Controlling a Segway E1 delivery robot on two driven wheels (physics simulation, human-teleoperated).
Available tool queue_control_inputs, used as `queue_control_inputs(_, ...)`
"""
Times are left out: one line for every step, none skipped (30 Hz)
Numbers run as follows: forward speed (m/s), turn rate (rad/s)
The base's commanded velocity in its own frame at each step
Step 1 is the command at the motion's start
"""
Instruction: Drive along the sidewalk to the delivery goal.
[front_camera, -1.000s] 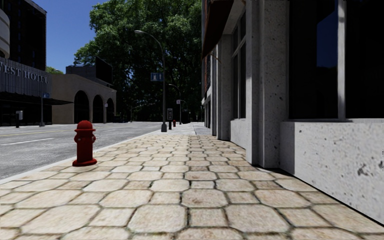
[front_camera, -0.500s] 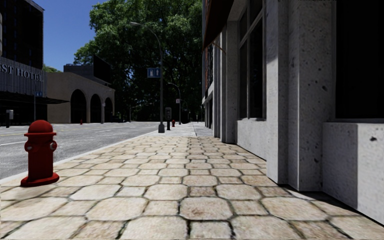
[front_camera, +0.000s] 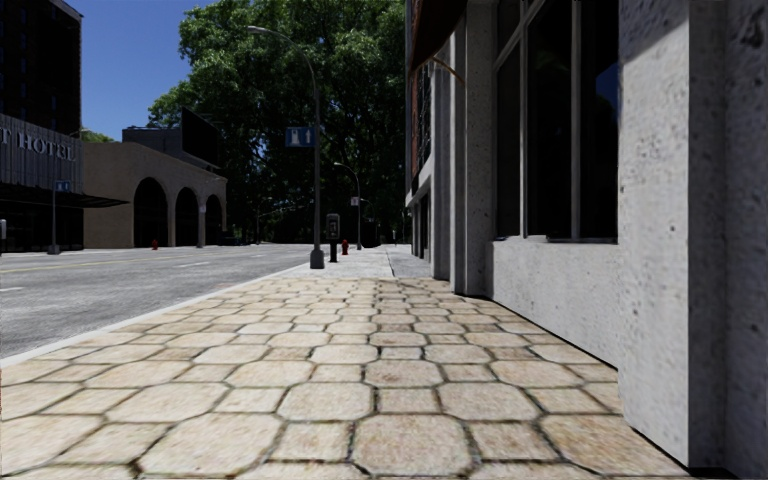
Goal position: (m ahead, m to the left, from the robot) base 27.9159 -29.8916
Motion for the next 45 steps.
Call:
queue_control_inputs(2.00, 0.00)
queue_control_inputs(2.00, 0.00)
queue_control_inputs(2.00, 0.00)
queue_control_inputs(2.00, 0.00)
queue_control_inputs(2.00, 0.00)
queue_control_inputs(2.00, 0.00)
queue_control_inputs(2.00, 0.00)
queue_control_inputs(2.00, 0.00)
queue_control_inputs(2.00, 0.00)
queue_control_inputs(2.00, 0.00)
queue_control_inputs(2.00, 0.00)
queue_control_inputs(2.00, 0.00)
queue_control_inputs(2.00, 0.00)
queue_control_inputs(2.00, 0.00)
queue_control_inputs(2.00, 0.00)
queue_control_inputs(2.00, 0.00)
queue_control_inputs(2.00, 0.00)
queue_control_inputs(2.00, 0.00)
queue_control_inputs(2.00, 0.00)
queue_control_inputs(2.00, 0.00)
queue_control_inputs(2.00, 0.00)
queue_control_inputs(2.00, 0.00)
queue_control_inputs(2.00, 0.00)
queue_control_inputs(2.00, 0.00)
queue_control_inputs(2.00, 0.00)
queue_control_inputs(2.00, 0.00)
queue_control_inputs(2.00, 0.00)
queue_control_inputs(2.00, 0.00)
queue_control_inputs(2.00, 0.00)
queue_control_inputs(2.00, 0.00)
queue_control_inputs(2.00, 0.00)
queue_control_inputs(2.00, 0.00)
queue_control_inputs(2.00, 0.00)
queue_control_inputs(2.00, 0.00)
queue_control_inputs(2.00, 0.00)
queue_control_inputs(2.00, 0.00)
queue_control_inputs(2.00, 0.00)
queue_control_inputs(2.00, 0.00)
queue_control_inputs(2.00, 0.00)
queue_control_inputs(2.00, 0.00)
queue_control_inputs(2.00, 0.00)
queue_control_inputs(2.00, 0.00)
queue_control_inputs(2.00, 0.00)
queue_control_inputs(2.00, 0.00)
queue_control_inputs(2.00, 0.00)
